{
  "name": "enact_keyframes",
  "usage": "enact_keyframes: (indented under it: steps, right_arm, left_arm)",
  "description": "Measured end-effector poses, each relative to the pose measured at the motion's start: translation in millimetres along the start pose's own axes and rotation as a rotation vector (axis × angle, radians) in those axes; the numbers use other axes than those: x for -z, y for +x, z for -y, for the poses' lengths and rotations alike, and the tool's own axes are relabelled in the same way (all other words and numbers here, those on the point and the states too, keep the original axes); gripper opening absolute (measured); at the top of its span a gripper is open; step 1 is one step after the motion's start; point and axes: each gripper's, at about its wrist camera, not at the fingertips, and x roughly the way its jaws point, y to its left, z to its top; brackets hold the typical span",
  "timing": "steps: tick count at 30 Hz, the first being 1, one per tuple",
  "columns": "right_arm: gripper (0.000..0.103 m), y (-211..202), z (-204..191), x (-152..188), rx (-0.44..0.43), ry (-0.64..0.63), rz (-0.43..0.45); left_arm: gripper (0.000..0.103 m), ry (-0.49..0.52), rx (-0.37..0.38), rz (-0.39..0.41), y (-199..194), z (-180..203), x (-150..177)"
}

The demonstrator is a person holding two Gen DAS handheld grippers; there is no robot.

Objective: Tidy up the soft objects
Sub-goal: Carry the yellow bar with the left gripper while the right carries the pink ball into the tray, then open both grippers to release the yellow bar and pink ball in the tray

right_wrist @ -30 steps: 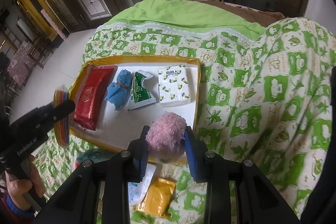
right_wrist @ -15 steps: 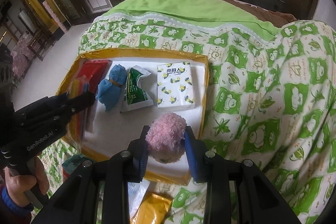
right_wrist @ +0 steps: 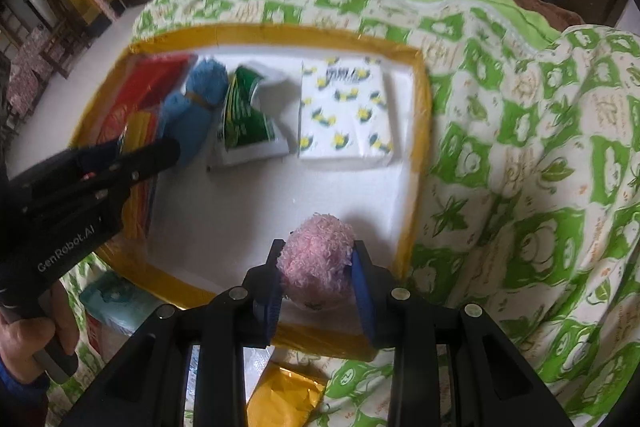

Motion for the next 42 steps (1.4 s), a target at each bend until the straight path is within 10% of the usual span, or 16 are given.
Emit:
enact_keyframes:
  steps: [15, 24, 42]
  right_arm:
    - [0.036, 4, -2, -2, 0.018, -0.007, 0.0]
    - [0.041, -1, -2, -1, 0.018, -0.002, 0.026]
    - [0.084, -24, -18, 12, -0.002, -0.023, 0.134]
  left_arm:
    - [0.04, 0.03, -0.033, -0.018, 11, 4, 9]
    - [0.087, 0.033, -0.023, 0.001, 2, 12, 6]
    - [0.097, -0.083, -0.009, 0.078, -38, -7, 1]
